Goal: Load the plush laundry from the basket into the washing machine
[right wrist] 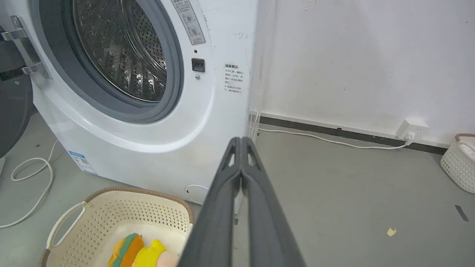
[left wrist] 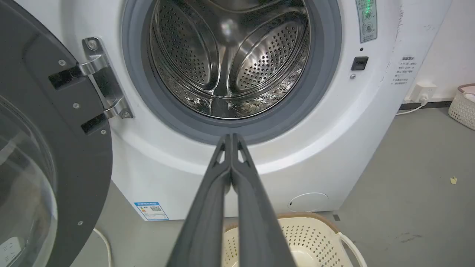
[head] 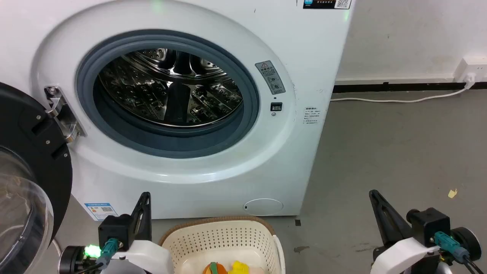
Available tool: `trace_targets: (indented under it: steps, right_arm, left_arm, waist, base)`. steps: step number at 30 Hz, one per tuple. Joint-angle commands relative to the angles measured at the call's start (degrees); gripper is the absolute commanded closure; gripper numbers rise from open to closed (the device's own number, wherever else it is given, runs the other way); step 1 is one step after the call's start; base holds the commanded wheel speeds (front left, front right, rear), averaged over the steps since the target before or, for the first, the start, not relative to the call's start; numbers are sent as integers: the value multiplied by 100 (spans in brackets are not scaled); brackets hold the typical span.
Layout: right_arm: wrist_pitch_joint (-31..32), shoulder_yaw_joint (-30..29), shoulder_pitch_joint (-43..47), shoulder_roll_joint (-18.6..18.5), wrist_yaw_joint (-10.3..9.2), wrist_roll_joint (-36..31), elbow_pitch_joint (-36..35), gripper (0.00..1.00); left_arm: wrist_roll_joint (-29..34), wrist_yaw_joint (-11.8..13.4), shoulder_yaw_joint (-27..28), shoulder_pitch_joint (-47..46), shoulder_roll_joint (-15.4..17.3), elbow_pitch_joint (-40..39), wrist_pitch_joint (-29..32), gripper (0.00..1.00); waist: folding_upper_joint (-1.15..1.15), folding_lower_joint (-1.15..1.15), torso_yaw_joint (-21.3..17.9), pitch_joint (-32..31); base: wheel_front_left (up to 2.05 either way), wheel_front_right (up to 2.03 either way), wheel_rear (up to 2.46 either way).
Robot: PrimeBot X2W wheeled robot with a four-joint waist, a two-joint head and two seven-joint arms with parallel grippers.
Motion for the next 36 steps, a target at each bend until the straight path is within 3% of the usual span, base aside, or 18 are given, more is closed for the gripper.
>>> trace_targets:
  steps: [1, 36]
  right_arm:
    - [3, -14, -67, 0, 3, -42, -26, 100]
    - [3, -14, -67, 0, 3, -42, -26, 100]
  left_arm:
    - [16, -31, 14, -88, -1, -25, 2, 100]
    - [16, -31, 14, -88, -1, -25, 2, 100]
  waist:
    - [0, 0, 0, 0]
    - [0, 0, 0, 0]
  base:
    - [0, 0, 0]
    - [0, 0, 0]
